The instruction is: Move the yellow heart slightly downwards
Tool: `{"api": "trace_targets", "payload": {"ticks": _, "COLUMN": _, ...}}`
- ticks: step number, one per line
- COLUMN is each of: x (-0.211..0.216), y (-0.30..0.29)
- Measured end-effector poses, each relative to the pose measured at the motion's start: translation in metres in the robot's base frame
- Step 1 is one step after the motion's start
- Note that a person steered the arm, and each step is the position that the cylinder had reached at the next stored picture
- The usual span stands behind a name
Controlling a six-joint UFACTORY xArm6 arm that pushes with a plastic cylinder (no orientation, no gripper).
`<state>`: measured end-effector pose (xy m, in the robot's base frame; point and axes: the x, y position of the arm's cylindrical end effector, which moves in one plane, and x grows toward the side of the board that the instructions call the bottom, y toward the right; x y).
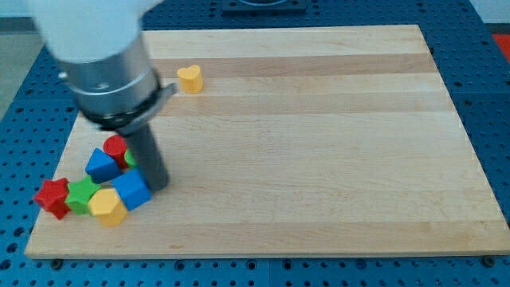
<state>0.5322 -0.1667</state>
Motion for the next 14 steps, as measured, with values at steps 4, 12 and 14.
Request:
{"api": "trace_targets", "payload": {"ticks": 4, "x": -0.223, "y": 0.067}}
{"api": "trace_targets", "payload": {"ticks": 12, "x": -0.232, "y": 0.084}}
{"api": "trace_targets", "payload": {"ticks": 14, "x": -0.147, "y": 0.065}}
